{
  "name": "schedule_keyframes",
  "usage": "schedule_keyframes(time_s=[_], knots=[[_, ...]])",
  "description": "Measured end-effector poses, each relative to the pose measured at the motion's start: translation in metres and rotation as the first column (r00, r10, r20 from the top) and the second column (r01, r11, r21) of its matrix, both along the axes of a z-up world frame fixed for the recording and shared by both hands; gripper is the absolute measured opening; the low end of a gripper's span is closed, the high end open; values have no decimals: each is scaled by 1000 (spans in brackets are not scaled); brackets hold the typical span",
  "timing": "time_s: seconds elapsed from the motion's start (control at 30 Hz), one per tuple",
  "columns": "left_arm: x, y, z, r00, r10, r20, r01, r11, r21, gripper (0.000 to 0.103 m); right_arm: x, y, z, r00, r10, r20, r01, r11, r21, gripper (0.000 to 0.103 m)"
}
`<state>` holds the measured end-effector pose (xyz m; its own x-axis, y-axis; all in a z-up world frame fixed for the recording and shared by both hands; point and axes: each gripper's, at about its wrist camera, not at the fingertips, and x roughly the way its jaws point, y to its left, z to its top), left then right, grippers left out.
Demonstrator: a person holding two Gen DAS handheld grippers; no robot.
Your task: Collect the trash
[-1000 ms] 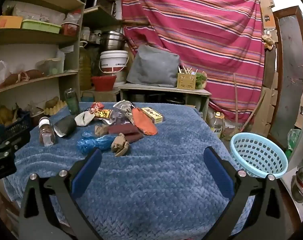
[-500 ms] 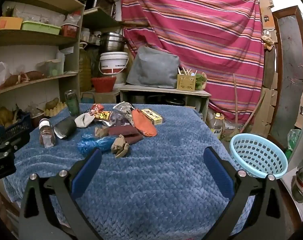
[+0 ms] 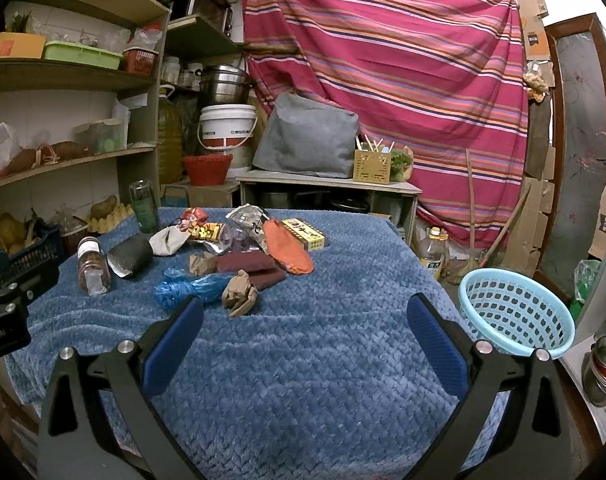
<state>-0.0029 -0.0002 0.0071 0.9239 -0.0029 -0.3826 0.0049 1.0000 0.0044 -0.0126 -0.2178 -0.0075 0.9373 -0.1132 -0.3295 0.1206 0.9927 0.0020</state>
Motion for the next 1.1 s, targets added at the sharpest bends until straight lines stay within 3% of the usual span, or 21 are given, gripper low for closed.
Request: schedule_keyframes(time_s=[1.1], knots=[[-1, -3, 4, 1000, 3, 6, -3, 1000, -1, 98, -1, -7, 12, 1000, 0, 10, 0, 1000, -2, 99]])
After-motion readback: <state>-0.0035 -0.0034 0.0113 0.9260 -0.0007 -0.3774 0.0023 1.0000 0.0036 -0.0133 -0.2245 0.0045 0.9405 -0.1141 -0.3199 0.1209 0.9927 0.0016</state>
